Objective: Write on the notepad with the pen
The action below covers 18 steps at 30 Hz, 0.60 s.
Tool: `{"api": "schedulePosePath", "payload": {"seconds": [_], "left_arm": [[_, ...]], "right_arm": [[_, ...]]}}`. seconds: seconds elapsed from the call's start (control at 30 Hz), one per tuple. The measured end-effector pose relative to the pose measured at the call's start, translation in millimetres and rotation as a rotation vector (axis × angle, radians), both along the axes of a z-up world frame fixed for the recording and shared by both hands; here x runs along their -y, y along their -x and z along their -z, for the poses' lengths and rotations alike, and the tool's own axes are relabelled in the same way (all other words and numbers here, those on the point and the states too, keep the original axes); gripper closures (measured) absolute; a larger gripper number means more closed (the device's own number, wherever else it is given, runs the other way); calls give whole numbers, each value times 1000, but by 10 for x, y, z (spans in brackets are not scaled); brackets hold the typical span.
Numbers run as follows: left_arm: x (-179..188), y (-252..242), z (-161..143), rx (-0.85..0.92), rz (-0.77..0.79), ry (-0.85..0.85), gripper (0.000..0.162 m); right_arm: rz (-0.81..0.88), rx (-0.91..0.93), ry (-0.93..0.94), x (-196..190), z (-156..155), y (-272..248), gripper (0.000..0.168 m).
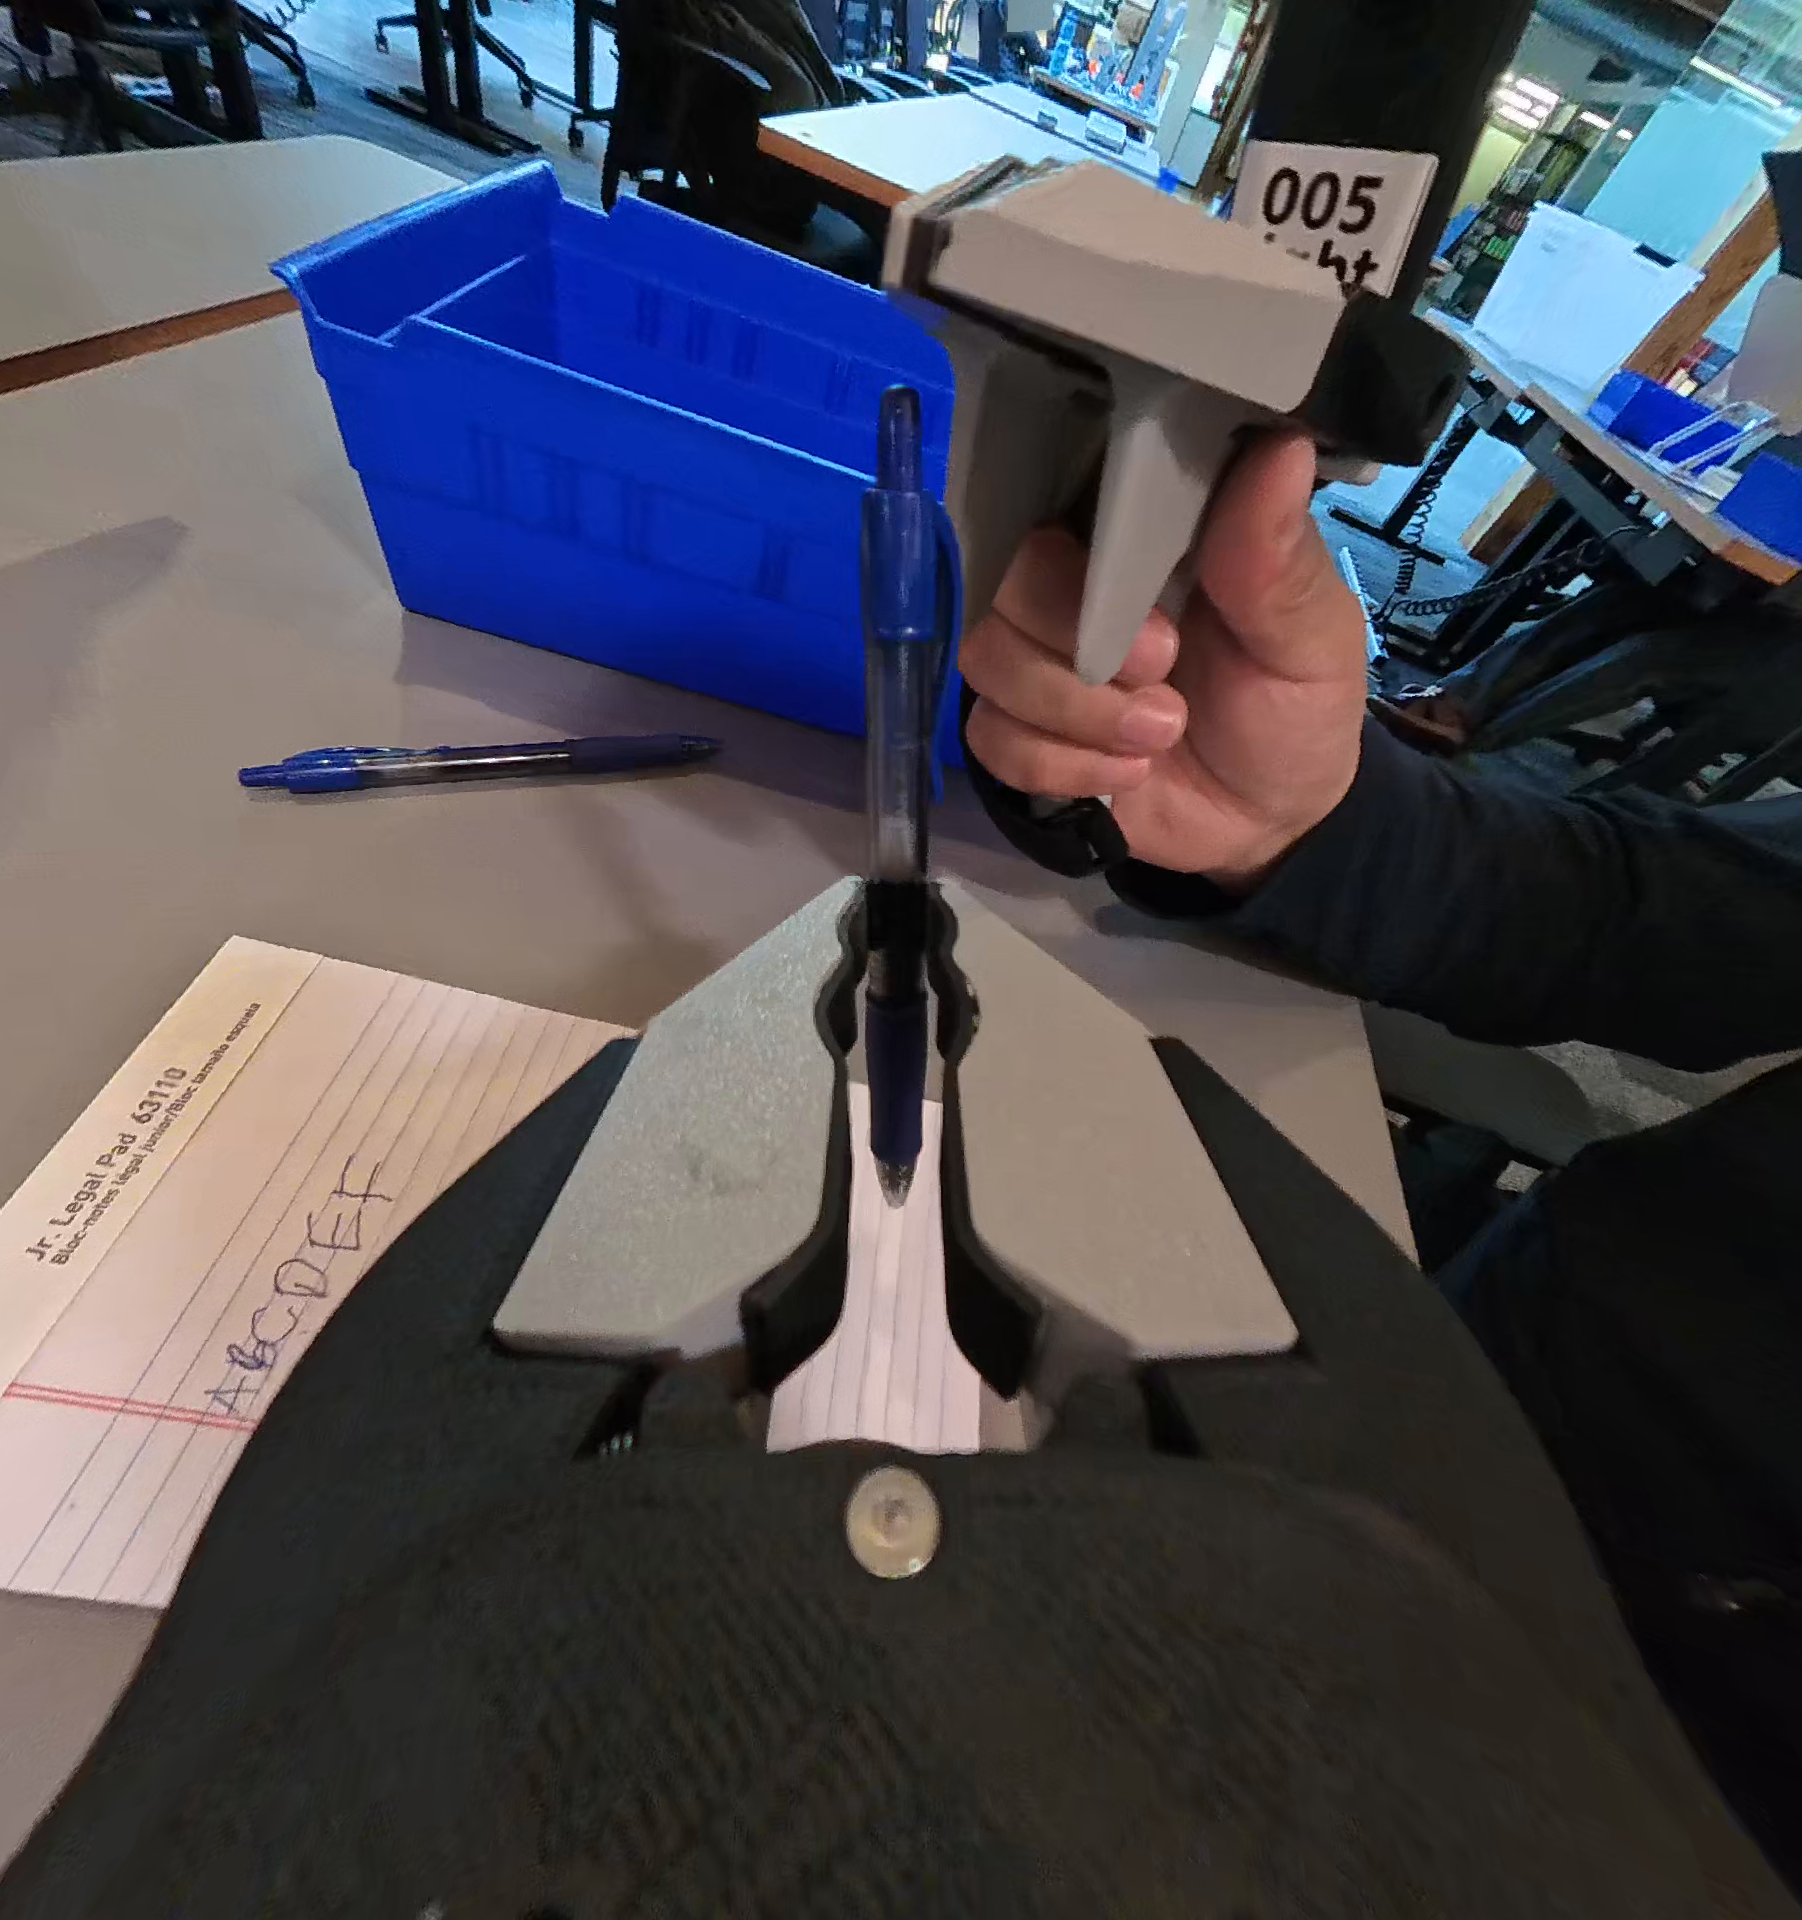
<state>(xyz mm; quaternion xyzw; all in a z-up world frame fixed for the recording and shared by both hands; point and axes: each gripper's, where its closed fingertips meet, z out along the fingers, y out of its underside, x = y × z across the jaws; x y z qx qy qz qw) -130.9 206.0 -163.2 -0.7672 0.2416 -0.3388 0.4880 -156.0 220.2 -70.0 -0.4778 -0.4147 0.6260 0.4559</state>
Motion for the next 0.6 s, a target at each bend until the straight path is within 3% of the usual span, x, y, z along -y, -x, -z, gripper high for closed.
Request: {"api": "schedulePosePath", "payload": {"seconds": [0.6], "left_arm": [[0, -16, 38, -61, -13, -14, 155]], "right_arm": [[-28, 63, -11, 46, 105, 46, 168]]}}
